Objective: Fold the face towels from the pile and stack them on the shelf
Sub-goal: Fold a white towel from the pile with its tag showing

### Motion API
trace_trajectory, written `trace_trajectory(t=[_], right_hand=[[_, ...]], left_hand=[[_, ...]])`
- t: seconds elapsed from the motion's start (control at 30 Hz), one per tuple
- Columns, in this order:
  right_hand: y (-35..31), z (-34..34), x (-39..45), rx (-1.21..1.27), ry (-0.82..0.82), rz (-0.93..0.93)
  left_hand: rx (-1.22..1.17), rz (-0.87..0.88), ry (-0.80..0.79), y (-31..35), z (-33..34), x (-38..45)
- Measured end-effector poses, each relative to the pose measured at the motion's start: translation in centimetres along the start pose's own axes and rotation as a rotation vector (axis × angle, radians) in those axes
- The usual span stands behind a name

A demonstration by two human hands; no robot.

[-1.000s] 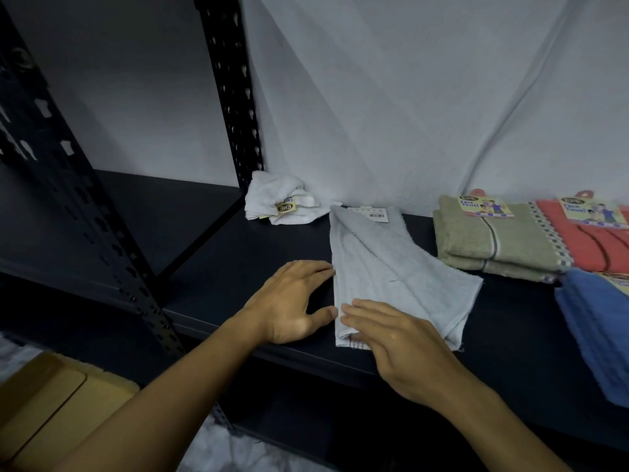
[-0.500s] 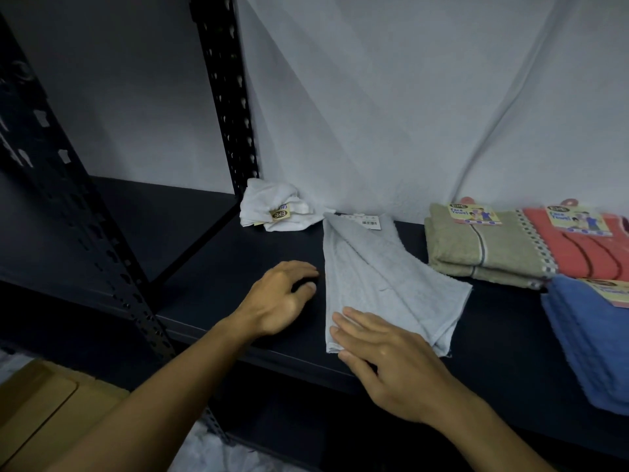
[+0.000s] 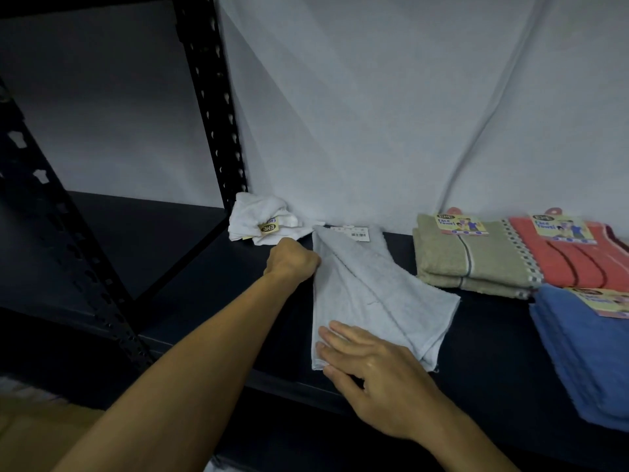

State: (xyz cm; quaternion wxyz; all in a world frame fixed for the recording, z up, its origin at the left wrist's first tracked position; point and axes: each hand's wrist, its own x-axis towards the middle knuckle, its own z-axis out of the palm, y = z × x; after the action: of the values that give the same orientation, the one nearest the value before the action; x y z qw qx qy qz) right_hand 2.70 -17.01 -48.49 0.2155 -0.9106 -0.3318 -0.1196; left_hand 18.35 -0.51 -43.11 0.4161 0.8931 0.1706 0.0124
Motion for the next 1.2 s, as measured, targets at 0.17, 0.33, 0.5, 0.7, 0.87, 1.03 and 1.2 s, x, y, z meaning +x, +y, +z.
trace_trajectory(t=[0.17, 0.33, 0.5, 0.7, 0.87, 1.03, 1.2], right_hand=[[0.0, 0.1, 0.2, 0.02, -0.008, -0.006], [-0.1, 0.2, 0.0, -0.03, 0.043, -0.023], [-0.1, 0.2, 0.0, -0.028, 0.048, -0.019], [-0.2, 0.2, -0.1, -0.07, 0.062, -0.028], [-0.4, 0.1, -0.1, -0.117, 0.088, -0.055], [-0.4, 0.2, -0.1, -0.134, 0.092, -0.089], [-0.3, 0.3, -0.4, -0.166, 0.062, -0.113]], left_hand=[[-0.194, -0.04, -0.006, 0.4, 0.5, -0.1], [-0.223, -0.093, -0.002, 0.4, 0.7, 0.1], [-0.034, -0.053, 0.083, 0.5, 0.6, 0.1], [-0.036, -0.073, 0.06, -0.3, 0.6, 0.0], [-0.03, -0.053, 0.05, -0.5, 0.5, 0.0], [0.056, 0.002, 0.029, -0.5, 0.3, 0.1], [0.228, 0.133, 0.041, -0.6, 0.2, 0.1]])
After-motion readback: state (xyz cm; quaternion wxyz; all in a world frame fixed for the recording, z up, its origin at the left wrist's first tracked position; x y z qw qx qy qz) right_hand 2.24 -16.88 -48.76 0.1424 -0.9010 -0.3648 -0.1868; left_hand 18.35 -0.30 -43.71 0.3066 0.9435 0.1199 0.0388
